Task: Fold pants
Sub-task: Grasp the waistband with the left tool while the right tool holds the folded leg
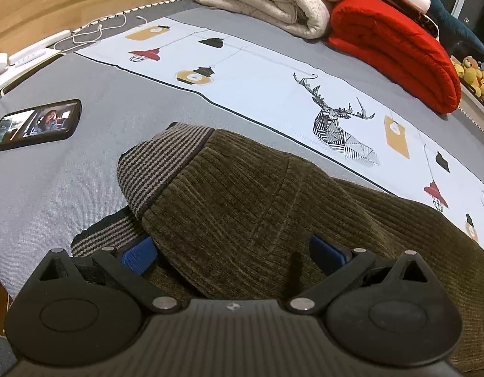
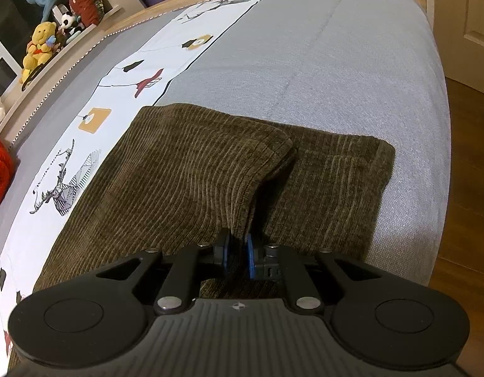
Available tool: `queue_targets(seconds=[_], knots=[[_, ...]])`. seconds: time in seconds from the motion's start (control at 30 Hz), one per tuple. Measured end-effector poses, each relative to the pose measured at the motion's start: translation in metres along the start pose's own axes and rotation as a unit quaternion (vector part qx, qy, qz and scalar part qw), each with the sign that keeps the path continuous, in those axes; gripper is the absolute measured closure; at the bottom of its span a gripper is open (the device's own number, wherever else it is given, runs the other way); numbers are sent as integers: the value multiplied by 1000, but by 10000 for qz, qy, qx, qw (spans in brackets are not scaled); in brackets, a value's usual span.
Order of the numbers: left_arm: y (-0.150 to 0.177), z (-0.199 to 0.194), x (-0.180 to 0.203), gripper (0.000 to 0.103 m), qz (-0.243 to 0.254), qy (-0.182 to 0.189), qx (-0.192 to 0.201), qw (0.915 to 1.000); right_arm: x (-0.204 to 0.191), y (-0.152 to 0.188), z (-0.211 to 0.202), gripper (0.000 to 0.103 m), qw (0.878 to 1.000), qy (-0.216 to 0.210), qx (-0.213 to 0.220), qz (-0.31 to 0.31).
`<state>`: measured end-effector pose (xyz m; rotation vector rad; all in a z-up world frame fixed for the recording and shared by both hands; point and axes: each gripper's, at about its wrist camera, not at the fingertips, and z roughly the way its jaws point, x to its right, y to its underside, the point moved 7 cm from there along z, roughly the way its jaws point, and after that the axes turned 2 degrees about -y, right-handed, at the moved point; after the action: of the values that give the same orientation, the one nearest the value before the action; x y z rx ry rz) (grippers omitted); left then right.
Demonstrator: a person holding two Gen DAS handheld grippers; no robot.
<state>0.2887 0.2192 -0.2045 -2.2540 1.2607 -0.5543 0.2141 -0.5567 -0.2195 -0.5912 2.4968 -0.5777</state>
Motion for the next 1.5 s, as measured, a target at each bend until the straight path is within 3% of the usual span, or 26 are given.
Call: queue_targets(seconds=[0.33,0.43,0.63,0.7,0.77,1.07,1.13,1.2,1.5], knots=[[6,11,5,0,287,-197,-170,9992,0,0,1,91,10000,5,1,-22],[9,14,5,3,218,-100,-333,9992,0,0,0,91,10000,0,-1,-15],[-1,3,-1,35,-95,-92,-61,9999,3,-4,-5,91,9998,5,162,129],[-4,3,-6,59,-179,-126,-47,9997,6,-7,-8,90,9994,3,276,205],[-8,1,-11,75,-260,-167,26,9995,6,-9,-9,90,9992,-15,353,198],[-10,1,-12,74,-325,-112,29,9994,6,-11,-9,84,9990,-68,384,205],[-9,2,-11,65,-325,-79,2,9994,7,-11,-9,83,9990,-84,372,229],[-8,3,-9,49,-289,-14,-26,9996,7,-11,-8,79,9991,-110,325,259],[-1,2,9,28,120,6,62,9999,3,-8,-6,69,9993,-205,207,219]])
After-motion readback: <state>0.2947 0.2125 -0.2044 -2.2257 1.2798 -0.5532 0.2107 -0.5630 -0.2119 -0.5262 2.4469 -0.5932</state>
